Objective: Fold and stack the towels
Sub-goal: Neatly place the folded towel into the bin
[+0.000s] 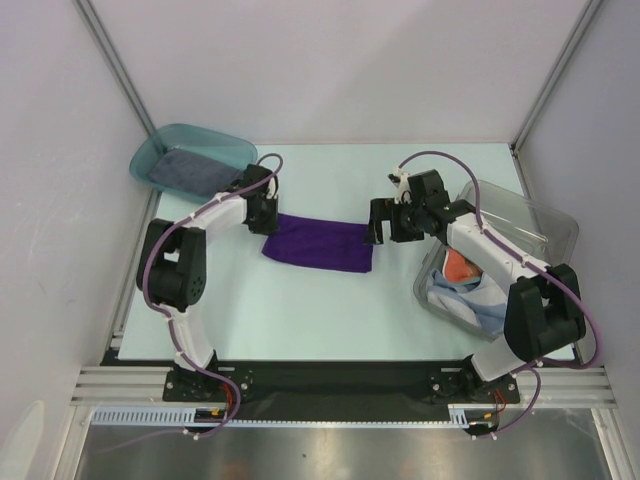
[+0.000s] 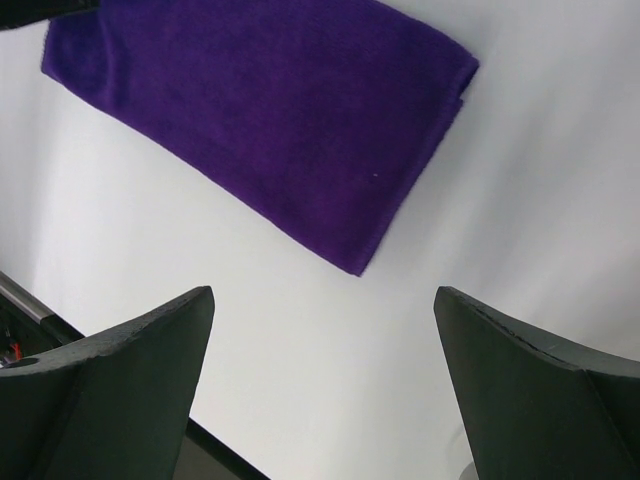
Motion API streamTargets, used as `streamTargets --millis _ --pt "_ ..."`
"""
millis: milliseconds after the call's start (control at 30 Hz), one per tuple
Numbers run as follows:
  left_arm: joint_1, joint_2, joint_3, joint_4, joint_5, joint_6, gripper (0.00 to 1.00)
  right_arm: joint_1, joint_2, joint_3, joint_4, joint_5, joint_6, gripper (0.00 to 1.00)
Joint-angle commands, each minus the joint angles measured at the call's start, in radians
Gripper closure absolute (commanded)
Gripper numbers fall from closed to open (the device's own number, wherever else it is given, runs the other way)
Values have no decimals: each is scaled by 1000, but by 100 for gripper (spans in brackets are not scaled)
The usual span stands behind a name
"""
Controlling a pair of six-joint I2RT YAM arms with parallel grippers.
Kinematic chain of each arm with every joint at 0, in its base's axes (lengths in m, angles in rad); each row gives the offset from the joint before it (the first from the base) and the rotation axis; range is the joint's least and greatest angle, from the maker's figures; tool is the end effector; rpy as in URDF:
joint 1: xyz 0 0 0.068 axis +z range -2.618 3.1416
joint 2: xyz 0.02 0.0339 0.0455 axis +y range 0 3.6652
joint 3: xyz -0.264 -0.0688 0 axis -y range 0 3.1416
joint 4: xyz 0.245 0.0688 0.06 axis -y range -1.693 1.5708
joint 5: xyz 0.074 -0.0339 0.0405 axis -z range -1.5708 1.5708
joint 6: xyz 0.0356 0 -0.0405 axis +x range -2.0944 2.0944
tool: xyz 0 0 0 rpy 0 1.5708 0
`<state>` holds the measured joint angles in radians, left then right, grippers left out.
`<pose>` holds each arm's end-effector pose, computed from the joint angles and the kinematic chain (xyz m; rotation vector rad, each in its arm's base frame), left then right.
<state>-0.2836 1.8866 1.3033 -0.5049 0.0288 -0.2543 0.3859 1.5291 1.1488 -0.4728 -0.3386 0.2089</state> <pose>0.3745 -0.1102 0.1825 0.0487 2.6755 -0.2121 0.3008 0.1350 0.2610 -0.3759 2.4450 0.6748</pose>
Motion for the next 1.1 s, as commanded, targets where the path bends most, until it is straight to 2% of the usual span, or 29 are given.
streamTargets --millis 0,433,633,867,1067 --pt "0 -49 80 -47 -118 84 100 -5 -40 2 40 0 -3 0" --pt "0 28 266 -130 -354 240 100 -24 -30 12 46 6 -3 0" --pt "6 110 431 -165 -466 354 100 -33 -32 12 53 19 -9 0" --pt "75 230 687 -208 -495 408 100 -42 -35 6 49 46 -19 0" --pt "136 278 837 -187 -523 457 100 -41 -37 -11 68 62 -14 0"
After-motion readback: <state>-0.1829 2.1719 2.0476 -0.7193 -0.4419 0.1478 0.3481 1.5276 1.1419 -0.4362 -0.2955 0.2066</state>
